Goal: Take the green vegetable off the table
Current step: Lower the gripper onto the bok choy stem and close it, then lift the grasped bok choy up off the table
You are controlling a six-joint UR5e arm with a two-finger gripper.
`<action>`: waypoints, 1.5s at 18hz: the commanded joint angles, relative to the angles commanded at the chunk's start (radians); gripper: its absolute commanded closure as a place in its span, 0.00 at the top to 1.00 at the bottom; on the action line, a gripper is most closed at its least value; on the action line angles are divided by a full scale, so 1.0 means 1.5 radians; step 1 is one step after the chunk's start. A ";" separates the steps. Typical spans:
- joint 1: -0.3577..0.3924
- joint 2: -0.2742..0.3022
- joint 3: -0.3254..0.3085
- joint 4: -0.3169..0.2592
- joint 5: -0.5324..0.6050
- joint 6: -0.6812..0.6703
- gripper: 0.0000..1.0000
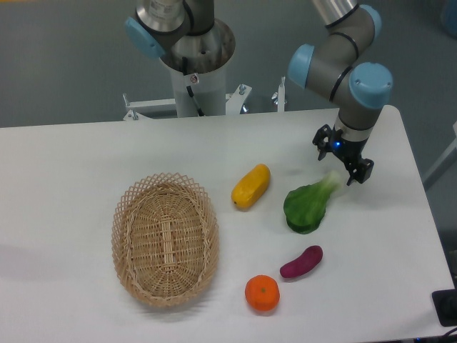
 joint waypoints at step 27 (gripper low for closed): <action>-0.009 0.011 0.045 0.026 -0.005 -0.014 0.29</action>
